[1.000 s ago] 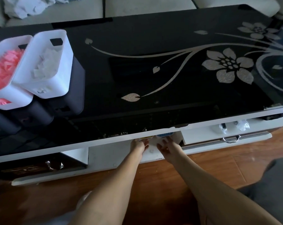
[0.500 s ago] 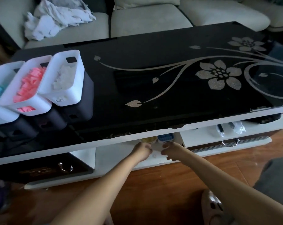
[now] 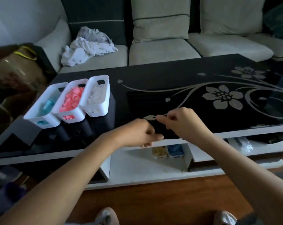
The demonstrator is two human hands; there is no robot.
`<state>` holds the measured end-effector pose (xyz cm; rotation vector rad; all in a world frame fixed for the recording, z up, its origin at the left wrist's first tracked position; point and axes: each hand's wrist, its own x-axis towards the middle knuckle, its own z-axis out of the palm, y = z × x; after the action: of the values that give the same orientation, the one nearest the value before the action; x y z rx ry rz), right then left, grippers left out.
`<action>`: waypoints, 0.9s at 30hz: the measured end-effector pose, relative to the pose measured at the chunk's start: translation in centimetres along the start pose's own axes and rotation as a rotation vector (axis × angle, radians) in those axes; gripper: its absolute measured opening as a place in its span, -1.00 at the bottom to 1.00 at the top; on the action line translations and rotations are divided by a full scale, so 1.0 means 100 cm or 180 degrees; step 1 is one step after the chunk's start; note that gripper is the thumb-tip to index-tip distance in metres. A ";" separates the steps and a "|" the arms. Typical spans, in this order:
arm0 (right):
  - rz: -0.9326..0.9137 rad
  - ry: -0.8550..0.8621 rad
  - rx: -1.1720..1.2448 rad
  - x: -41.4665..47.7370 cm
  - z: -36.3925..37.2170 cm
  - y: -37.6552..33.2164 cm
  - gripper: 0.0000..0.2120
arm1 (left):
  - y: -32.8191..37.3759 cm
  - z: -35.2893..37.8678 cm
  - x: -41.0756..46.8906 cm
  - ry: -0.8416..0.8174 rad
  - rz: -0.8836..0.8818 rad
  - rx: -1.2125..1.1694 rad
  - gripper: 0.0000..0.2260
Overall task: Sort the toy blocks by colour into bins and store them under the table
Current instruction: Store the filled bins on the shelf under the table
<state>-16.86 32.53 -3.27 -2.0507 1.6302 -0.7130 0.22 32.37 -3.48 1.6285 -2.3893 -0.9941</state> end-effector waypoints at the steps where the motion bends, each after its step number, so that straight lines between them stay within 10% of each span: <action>1: -0.0035 0.0064 0.0064 0.011 0.001 -0.006 -0.52 | -0.006 -0.017 -0.004 0.0281 -0.0080 -0.0010 -0.68; 8: -0.0027 -0.0724 0.0515 0.088 0.044 -0.051 -0.72 | -0.092 -0.100 -0.026 0.2251 -0.0990 0.0690 -0.86; 15: -0.0603 -0.1058 0.0063 0.122 0.096 -0.090 -0.43 | -0.148 -0.102 -0.036 0.2200 -0.1631 0.0629 -0.68; 27: -0.0622 -0.0737 -0.0402 0.135 0.082 -0.079 -0.75 | -0.125 -0.079 -0.013 0.2712 -0.0882 -0.0231 -0.75</action>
<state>-3.32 21.19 -3.10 -2.3091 1.3906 -0.4232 14.05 27.01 -3.78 1.8691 -1.5744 -0.2777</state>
